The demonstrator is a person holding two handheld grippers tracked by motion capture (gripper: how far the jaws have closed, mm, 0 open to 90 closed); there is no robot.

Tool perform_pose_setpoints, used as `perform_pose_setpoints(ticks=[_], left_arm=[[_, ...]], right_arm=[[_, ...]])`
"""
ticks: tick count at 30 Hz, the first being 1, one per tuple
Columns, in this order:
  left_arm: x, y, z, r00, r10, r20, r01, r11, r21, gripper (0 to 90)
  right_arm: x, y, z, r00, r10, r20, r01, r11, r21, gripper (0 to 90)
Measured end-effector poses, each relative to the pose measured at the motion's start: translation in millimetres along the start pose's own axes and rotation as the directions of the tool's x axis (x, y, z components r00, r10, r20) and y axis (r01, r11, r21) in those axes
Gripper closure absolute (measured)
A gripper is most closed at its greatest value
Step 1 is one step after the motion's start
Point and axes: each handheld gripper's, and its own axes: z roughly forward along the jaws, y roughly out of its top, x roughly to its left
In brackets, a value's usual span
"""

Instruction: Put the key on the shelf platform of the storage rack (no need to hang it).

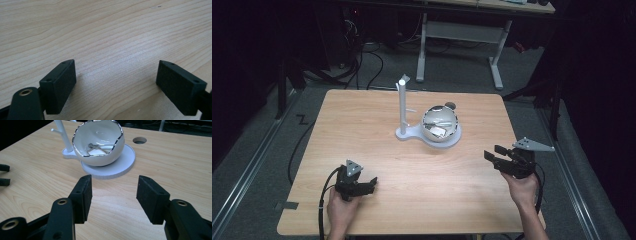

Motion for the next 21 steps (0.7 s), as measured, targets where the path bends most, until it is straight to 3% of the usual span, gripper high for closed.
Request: perform_pose_setpoints(ticks=[7,10,21], left_arm=[[-0.1,0.0,0.0,1.0000,-0.001,-0.001,0.001,1.0000,0.000,16.6],[-0.1,0.0,0.1,1.0000,-0.001,-0.001,0.001,1.0000,0.000,16.6],[-0.1,0.0,0.1,1.0000,-0.001,-0.001,0.001,1.0000,0.000,16.6]], right_arm=[[5.0,-6.1,5.4,0.9994,0.017,-0.031,-0.017,0.9998,0.004,46.8],[7.6,-8.5,8.8,0.9998,0.003,-0.022,-0.003,0.9999,0.011,46.9],[15.7,-22.5,20.6,0.9988,0.020,-0.045,-0.019,0.9997,0.016,47.3]])
